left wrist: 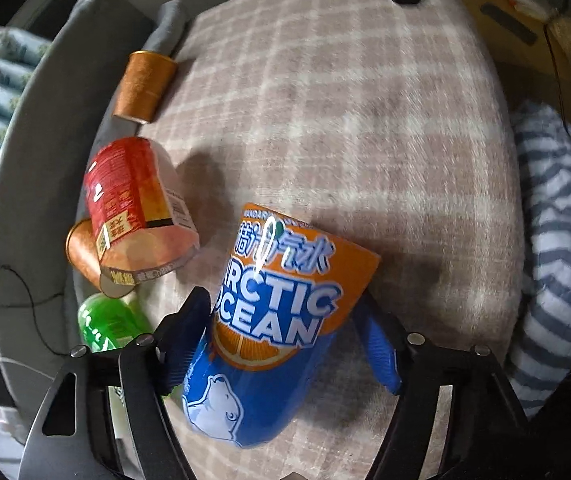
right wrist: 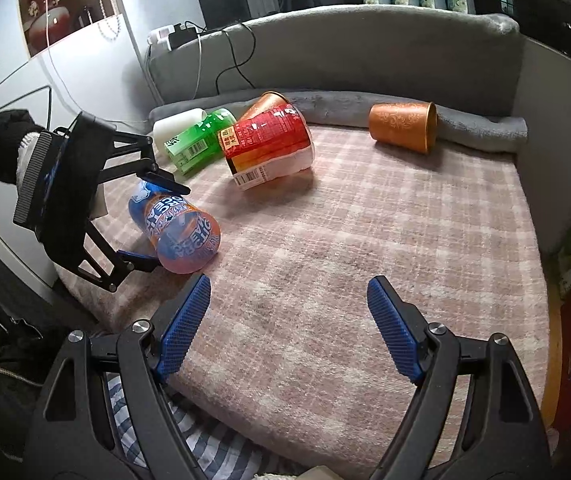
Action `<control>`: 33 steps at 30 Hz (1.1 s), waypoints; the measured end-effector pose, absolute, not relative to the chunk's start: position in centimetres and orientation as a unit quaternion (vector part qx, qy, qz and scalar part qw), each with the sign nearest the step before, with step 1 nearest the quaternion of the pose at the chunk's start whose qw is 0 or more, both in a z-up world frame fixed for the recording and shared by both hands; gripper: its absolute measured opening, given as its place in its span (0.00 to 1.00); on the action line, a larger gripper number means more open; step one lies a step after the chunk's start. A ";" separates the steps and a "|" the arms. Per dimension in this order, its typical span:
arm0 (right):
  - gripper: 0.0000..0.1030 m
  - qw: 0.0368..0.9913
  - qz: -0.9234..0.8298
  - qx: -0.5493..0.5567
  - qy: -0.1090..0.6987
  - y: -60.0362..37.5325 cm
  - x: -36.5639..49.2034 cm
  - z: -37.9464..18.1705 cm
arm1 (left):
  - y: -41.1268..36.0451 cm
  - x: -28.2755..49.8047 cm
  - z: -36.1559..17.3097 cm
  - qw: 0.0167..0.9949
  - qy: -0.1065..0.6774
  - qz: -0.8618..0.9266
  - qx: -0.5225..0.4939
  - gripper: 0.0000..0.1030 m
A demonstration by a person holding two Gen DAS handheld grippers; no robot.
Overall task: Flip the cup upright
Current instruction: 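Grasp the lying blue can with the left gripper and rotate it upright, then carry the upright blue can with the left gripper and lower it onto the bed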
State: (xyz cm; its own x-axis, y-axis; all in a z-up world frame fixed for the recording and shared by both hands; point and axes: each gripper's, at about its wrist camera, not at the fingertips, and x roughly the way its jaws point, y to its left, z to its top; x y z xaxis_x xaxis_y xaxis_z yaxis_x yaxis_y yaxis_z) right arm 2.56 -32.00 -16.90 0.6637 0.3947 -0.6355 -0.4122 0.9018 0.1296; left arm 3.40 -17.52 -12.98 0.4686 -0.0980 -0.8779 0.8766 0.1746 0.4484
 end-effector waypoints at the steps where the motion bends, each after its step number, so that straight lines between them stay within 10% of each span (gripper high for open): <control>1: 0.81 0.912 0.220 -0.011 0.346 -32.0 2.6 -17.0 | -17.4 3.9 -12.8 0.680 0.371 -0.361 0.520 0.67; 33: 0.81 0.917 0.240 -0.003 0.318 -28.6 3.1 -16.1 | -8.5 8.7 -7.2 0.873 0.365 -0.307 0.102 0.59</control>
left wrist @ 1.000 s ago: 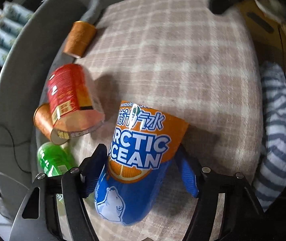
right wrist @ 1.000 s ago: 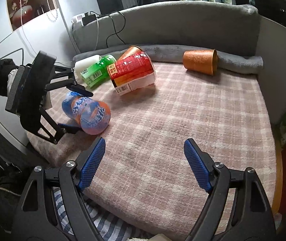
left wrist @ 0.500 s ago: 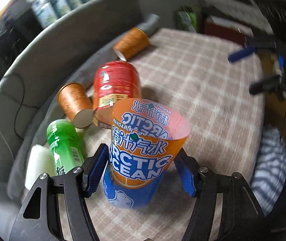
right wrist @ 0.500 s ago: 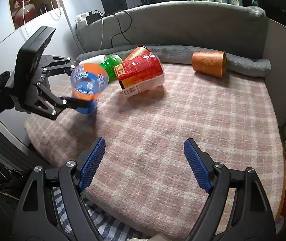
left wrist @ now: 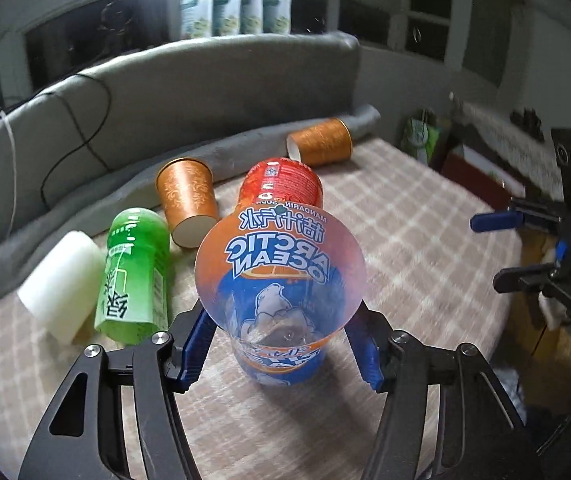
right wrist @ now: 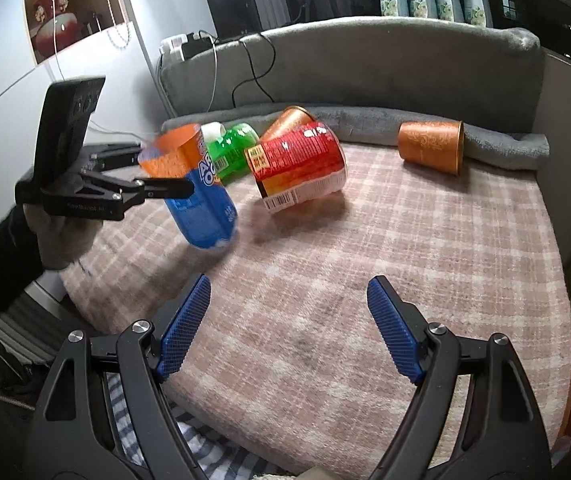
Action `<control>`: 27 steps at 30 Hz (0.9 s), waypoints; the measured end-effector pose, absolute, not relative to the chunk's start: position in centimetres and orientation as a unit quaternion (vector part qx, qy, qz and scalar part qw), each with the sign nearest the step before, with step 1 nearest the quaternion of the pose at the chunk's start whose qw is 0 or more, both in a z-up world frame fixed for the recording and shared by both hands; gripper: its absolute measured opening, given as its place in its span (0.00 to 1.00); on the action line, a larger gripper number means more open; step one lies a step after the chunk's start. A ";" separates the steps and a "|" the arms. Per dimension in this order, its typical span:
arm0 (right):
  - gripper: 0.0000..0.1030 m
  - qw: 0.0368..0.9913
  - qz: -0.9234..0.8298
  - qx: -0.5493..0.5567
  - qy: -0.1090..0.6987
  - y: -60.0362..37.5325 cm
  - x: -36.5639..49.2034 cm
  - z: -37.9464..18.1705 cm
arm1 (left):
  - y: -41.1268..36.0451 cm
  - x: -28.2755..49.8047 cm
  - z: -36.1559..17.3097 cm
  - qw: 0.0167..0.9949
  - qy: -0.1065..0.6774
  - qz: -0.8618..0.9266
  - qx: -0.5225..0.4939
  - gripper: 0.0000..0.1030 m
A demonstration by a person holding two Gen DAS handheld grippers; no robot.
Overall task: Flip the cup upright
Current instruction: 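Carry the upright blue can with the left gripper and lower it onto the bed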
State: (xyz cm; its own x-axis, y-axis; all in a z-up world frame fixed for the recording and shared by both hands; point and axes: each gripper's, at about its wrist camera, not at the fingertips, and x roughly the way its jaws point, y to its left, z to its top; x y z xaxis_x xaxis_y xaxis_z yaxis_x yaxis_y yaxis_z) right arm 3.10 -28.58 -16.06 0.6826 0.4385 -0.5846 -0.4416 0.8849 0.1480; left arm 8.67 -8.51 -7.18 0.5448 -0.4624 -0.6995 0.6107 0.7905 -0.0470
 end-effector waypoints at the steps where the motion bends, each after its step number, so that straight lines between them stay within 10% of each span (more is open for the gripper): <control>1: 0.81 0.918 0.240 0.001 0.315 -28.5 3.1 -16.0 | -8.4 8.6 -7.2 0.875 0.362 -0.306 0.093 0.59; 27: 0.81 0.933 0.207 0.038 0.291 -28.0 3.6 -15.5 | -6.9 8.4 -8.1 0.895 0.343 -0.278 0.053 0.59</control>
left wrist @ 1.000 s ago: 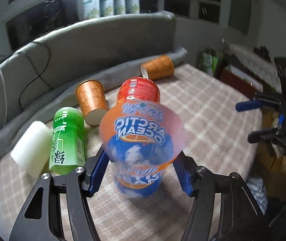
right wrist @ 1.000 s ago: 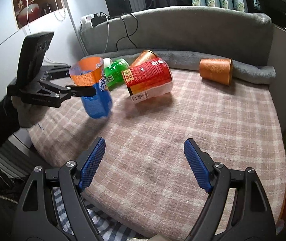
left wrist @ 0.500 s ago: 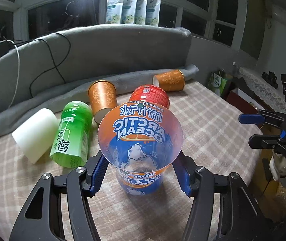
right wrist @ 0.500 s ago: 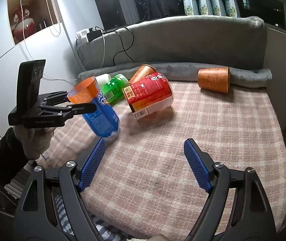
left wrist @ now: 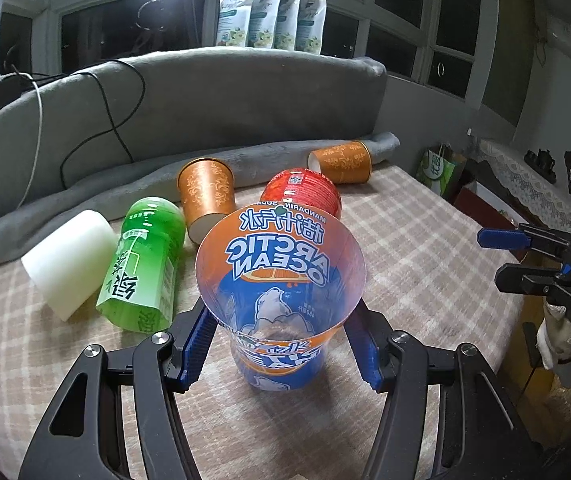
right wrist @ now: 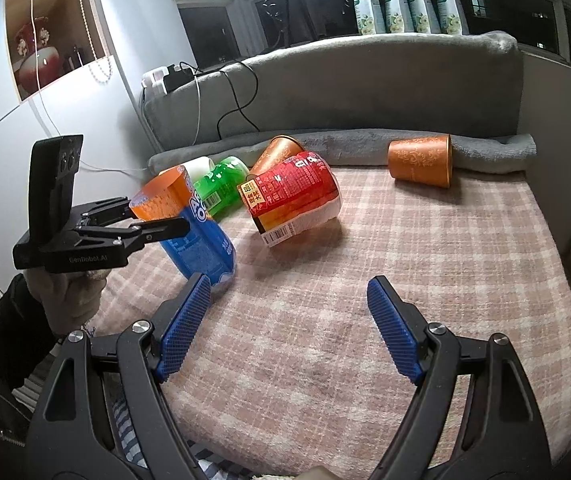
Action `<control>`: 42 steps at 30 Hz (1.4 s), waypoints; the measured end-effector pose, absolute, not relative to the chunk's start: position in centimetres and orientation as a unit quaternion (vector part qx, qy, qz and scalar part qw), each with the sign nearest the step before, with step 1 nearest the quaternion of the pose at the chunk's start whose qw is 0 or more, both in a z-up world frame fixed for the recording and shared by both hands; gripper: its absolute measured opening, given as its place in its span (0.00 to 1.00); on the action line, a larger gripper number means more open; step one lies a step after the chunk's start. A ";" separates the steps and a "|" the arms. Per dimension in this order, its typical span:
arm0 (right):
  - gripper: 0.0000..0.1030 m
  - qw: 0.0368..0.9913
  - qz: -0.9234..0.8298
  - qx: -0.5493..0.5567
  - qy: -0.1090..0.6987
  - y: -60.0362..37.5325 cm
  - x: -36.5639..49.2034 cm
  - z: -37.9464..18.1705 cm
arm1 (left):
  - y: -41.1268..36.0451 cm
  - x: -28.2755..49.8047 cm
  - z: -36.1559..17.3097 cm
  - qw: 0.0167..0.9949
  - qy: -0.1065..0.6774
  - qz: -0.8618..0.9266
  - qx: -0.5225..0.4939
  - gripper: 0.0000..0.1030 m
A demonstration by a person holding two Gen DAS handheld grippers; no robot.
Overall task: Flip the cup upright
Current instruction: 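Carry the upright blue can with the left gripper and lower it onto the bed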
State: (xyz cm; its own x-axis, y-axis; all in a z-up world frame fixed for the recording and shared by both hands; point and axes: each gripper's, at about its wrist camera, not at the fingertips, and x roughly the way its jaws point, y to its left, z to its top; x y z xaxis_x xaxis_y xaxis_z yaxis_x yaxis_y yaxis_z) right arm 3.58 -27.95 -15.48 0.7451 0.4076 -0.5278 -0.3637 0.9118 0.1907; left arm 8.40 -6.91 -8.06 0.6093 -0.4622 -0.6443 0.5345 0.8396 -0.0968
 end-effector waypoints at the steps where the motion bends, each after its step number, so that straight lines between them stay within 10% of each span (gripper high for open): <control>1: 0.81 0.933 0.206 0.038 0.291 -28.0 3.6 -15.5 | -7.0 8.3 -8.1 0.896 0.343 -0.279 0.054 0.59; 32: 0.81 0.953 0.119 0.064 0.271 -29.3 3.2 -14.7 | -8.8 8.0 -8.3 0.895 0.344 -0.279 0.052 0.61; 42: 0.81 0.960 0.084 0.057 0.260 -29.2 2.9 -14.1 | -8.7 7.8 -8.7 0.890 0.355 -0.284 0.040 0.75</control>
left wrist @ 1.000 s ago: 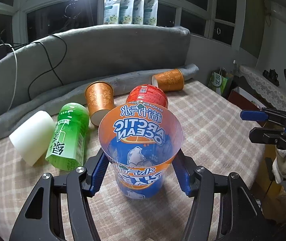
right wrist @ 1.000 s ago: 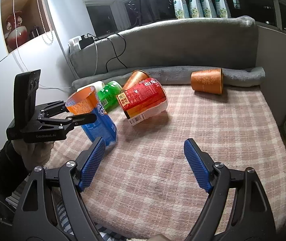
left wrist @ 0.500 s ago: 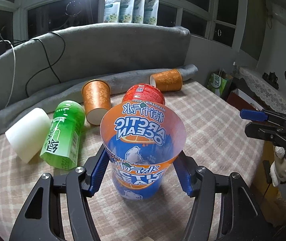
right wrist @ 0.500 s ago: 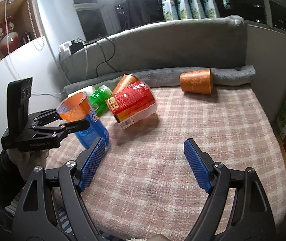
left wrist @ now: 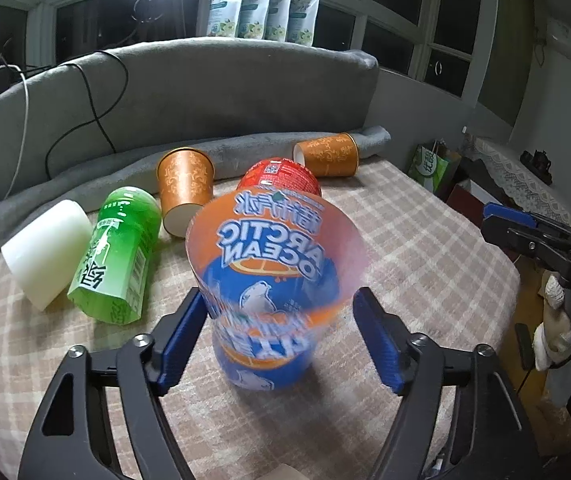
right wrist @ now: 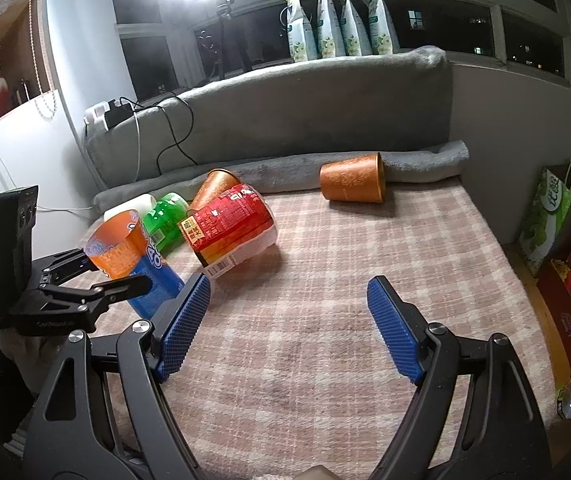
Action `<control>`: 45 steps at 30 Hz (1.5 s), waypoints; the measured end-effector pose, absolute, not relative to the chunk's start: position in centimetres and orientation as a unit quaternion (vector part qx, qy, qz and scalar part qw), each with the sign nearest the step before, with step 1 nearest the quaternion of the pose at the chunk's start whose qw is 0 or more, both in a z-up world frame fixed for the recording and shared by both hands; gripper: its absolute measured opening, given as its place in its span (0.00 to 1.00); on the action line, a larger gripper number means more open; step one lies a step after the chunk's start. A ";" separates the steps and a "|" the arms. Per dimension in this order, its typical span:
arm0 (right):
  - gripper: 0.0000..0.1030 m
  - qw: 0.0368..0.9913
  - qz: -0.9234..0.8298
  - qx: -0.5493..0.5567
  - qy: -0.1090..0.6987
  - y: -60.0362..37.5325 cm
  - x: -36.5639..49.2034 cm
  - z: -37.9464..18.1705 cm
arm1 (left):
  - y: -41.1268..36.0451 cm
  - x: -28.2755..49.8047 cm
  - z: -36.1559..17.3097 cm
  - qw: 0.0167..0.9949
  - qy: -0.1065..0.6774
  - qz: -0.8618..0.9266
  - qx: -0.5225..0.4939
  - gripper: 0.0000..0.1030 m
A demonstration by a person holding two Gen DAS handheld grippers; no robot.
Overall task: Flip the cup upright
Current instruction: 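Open the left gripper and pull it back from the standing can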
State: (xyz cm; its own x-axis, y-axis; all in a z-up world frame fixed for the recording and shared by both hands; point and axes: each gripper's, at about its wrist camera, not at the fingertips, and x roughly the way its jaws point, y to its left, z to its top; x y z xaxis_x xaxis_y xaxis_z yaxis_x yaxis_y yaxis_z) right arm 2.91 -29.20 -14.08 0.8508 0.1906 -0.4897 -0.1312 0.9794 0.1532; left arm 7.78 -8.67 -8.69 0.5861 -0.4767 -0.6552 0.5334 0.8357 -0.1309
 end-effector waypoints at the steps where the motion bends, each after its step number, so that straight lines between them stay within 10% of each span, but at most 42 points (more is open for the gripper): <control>1: 0.81 0.961 0.081 0.057 0.260 -29.2 2.9 -14.1 | -8.6 7.7 -8.7 0.890 0.356 -0.283 0.039 0.75; 18: 0.99 0.971 0.042 0.060 0.226 -29.1 2.5 -13.2 | -6.9 6.1 -7.7 0.906 0.340 -0.249 0.042 0.78; 45: 1.00 0.988 -0.054 0.019 0.145 -27.1 1.2 -10.6 | 0.1 -0.9 -1.1 0.987 0.160 -0.030 -0.020 0.80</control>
State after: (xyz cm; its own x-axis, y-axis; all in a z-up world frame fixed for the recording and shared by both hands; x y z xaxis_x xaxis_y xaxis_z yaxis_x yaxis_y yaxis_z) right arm 1.24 -27.07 -10.58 0.9522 -0.1002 -0.2884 0.1114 0.9935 0.0226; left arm -0.89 0.13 -1.06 0.9472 -0.0666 -0.3137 0.0537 0.9973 -0.0495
